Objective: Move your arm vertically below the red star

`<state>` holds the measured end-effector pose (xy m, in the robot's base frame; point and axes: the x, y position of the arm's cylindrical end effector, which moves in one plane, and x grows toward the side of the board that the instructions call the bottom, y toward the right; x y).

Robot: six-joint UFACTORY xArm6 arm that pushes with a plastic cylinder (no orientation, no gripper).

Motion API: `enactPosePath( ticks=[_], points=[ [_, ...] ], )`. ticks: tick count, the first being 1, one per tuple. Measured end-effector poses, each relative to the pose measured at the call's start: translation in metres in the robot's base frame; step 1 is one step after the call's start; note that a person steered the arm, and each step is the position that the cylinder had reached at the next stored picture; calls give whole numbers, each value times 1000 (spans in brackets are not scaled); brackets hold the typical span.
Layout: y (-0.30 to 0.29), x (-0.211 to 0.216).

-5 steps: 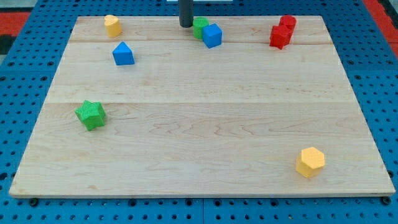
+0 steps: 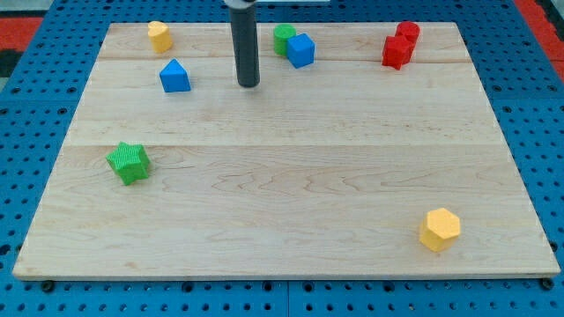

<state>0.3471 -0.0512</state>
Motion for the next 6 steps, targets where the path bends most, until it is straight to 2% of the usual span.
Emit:
enactPosePath(
  ticks=[2,3,4,5,6],
  points=[
    [-8,16],
    [28,32],
    [121,73],
    [169,101],
    [199,55]
  ],
)
